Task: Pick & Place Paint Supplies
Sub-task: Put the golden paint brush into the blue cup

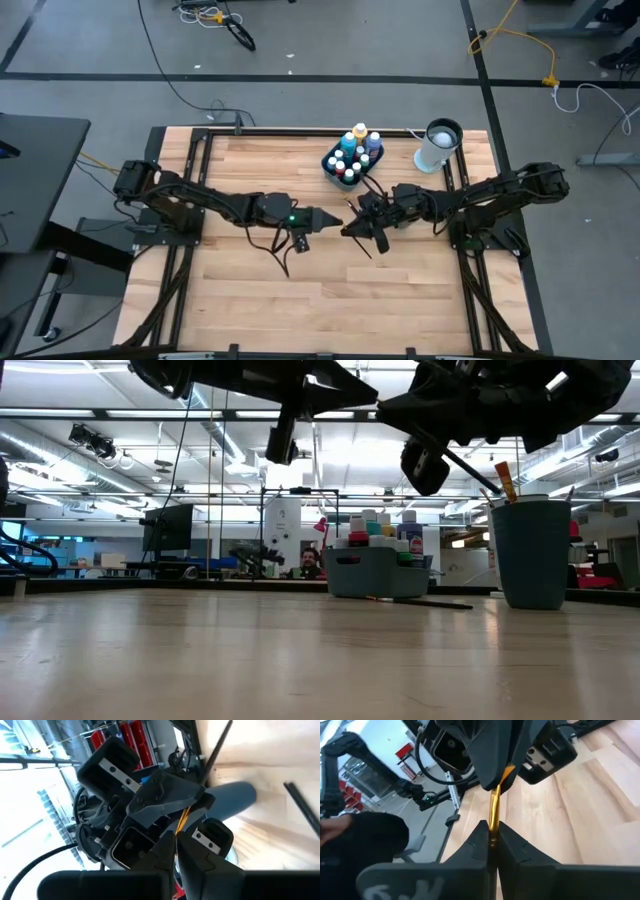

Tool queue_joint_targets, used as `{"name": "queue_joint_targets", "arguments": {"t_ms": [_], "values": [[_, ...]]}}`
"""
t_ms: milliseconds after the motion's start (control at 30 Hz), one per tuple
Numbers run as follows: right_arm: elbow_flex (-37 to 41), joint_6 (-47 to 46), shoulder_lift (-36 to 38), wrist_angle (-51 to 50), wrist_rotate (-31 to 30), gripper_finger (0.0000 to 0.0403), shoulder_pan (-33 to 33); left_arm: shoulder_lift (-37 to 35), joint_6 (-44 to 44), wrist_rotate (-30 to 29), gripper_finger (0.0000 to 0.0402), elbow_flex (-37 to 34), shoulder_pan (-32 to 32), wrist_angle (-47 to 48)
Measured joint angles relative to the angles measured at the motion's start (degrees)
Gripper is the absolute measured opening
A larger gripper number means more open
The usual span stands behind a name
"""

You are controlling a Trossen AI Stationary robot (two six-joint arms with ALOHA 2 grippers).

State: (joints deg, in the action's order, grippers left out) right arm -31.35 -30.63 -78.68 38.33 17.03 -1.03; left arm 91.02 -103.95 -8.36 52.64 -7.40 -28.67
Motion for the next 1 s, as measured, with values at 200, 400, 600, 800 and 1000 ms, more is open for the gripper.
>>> {"name": "queue_joint_targets", "arguments": {"t_ms": [200, 400, 600, 800, 1000], "values": [[0.0, 0.2, 0.0, 0.4, 1.7, 0.0012, 0.1, 0.0, 6.8, 0.1, 0.0043, 0.0, -0.8, -0.7], [-0.1, 0.7, 0.0, 0.5, 2.0, 0.0012, 0.2, 0.1, 14.5, -0.3, 0.0066, 0.0, -2.0, -1.6], [-0.1, 0.8, 0.0, 0.4, 2.0, 0.0012, 0.2, 0.1, 20.0, -6.2, 0.0096, 0.0, -3.6, -1.8], [-0.1, 1.9, 0.0, 1.5, 2.2, 0.0012, 0.1, 0.1, 26.7, -8.5, 0.0113, 0.0, -6.0, -4.2], [-0.1, 7.9, 0.4, 7.2, 7.0, 0.0012, 0.1, -1.3, 47.6, -9.0, 0.0103, 0.0, -7.1, -4.8]]}}
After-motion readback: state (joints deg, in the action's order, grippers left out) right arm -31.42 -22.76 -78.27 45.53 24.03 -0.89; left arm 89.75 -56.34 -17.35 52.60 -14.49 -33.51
